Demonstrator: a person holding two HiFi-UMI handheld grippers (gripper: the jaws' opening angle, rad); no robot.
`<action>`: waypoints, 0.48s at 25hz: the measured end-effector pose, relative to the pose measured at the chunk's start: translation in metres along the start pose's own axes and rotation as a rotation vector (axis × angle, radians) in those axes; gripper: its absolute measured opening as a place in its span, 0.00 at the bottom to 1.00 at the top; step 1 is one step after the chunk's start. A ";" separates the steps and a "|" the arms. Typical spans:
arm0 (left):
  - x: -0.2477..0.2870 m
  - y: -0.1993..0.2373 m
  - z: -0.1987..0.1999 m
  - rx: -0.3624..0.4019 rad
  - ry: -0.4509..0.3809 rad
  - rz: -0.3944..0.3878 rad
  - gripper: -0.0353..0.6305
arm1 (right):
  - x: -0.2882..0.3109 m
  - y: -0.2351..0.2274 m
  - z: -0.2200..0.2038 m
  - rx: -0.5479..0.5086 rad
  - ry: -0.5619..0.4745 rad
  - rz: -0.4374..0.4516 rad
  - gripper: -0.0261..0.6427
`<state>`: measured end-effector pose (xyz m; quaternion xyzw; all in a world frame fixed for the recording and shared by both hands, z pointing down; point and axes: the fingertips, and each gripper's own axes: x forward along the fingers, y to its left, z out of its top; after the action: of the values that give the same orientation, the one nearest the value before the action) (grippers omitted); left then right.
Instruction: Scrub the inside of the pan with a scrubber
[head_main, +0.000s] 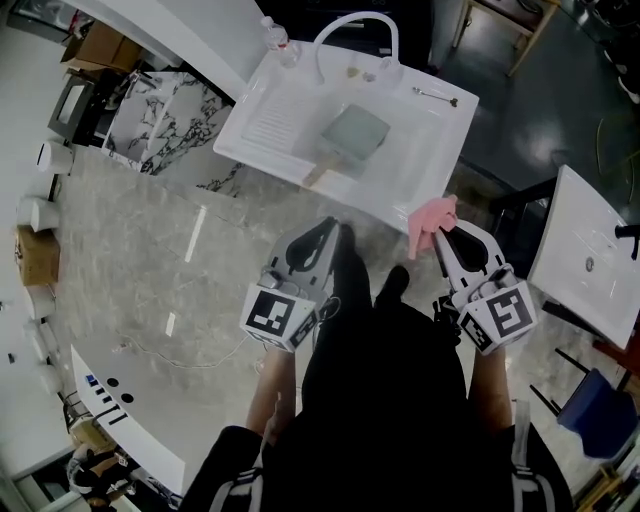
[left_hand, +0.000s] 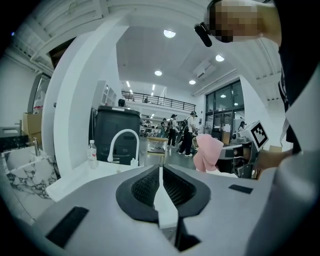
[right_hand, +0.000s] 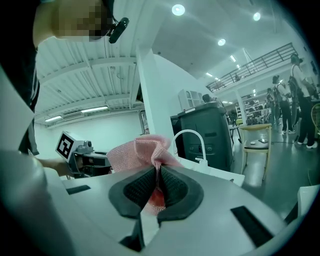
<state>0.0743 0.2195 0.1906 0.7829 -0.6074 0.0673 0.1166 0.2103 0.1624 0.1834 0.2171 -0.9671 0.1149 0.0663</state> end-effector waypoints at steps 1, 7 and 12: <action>0.001 0.006 -0.002 -0.001 0.005 0.006 0.11 | 0.005 -0.001 -0.002 0.002 0.007 -0.002 0.09; 0.008 0.053 -0.011 -0.020 0.019 0.027 0.11 | 0.046 0.000 -0.002 -0.017 0.039 -0.006 0.09; 0.029 0.095 -0.012 -0.023 0.039 0.000 0.11 | 0.088 -0.004 0.009 -0.043 0.057 -0.040 0.09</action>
<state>-0.0097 0.1733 0.2194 0.7799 -0.6059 0.0757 0.1375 0.1323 0.1211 0.1910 0.2316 -0.9625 0.0989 0.1007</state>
